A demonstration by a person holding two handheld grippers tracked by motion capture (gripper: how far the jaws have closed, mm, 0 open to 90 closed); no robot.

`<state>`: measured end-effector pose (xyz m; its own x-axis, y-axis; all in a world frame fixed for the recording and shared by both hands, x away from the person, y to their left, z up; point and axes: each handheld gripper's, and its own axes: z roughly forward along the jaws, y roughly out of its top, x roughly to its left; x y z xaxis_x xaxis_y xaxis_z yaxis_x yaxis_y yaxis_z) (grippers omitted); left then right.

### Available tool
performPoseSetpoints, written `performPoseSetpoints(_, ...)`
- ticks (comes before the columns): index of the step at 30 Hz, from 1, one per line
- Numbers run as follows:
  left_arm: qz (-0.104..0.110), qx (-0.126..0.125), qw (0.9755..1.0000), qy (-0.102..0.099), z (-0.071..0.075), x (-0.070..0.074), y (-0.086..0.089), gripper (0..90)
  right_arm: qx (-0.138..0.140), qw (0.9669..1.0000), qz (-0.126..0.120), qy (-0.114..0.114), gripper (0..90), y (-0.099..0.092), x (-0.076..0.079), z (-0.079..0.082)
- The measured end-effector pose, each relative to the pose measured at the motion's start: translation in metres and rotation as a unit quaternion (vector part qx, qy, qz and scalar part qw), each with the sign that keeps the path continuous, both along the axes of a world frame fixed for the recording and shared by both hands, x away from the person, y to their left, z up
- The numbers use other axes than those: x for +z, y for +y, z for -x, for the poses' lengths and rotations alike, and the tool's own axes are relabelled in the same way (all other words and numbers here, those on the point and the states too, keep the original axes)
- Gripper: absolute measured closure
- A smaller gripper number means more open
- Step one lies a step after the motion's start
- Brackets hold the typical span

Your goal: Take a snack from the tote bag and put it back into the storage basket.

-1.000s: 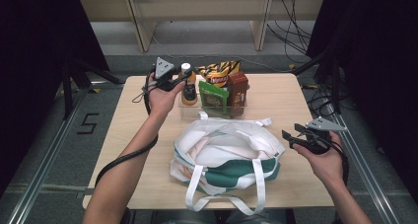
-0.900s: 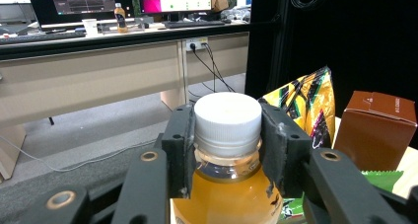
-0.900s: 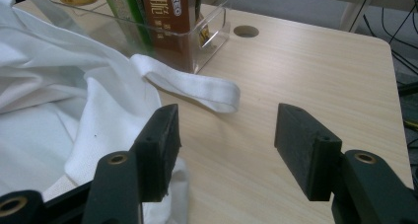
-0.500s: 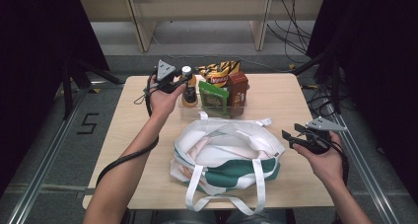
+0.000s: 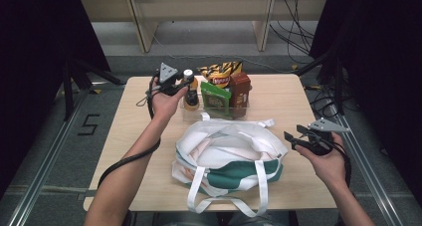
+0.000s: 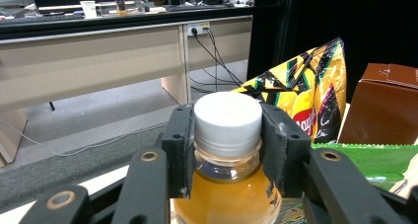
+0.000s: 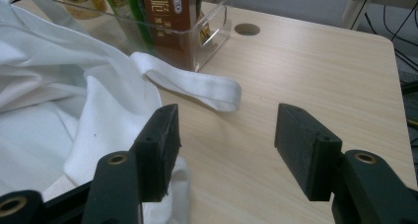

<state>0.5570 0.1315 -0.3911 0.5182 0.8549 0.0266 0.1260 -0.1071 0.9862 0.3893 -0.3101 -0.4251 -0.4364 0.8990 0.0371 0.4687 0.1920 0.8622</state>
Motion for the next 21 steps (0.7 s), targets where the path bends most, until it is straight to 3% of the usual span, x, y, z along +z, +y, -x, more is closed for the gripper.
performPoseSetpoints(4,-0.004,0.001,1.0000,0.002,-0.0002,-0.0015,0.0005,59.0,0.006,0.9999,0.010,-0.007,43.3,-0.0020,-0.0002,-0.0014)
performPoseSetpoints(6,-0.004,0.001,1.0000,0.003,-0.0006,-0.0025,0.0005,59.0,0.001,1.0000,-0.002,0.003,43.3,-0.0002,-0.0001,0.0002)
performPoseSetpoints(9,-0.004,0.002,1.0000,0.004,-0.0010,-0.0040,0.0009,59.0,0.006,1.0000,0.004,-0.005,43.3,-0.0015,0.0000,-0.0010)
performPoseSetpoints(21,-0.010,0.006,0.9999,0.012,-0.0014,-0.0078,0.0020,59.0,-0.001,1.0000,0.000,0.003,43.3,0.0002,0.0011,0.0009)
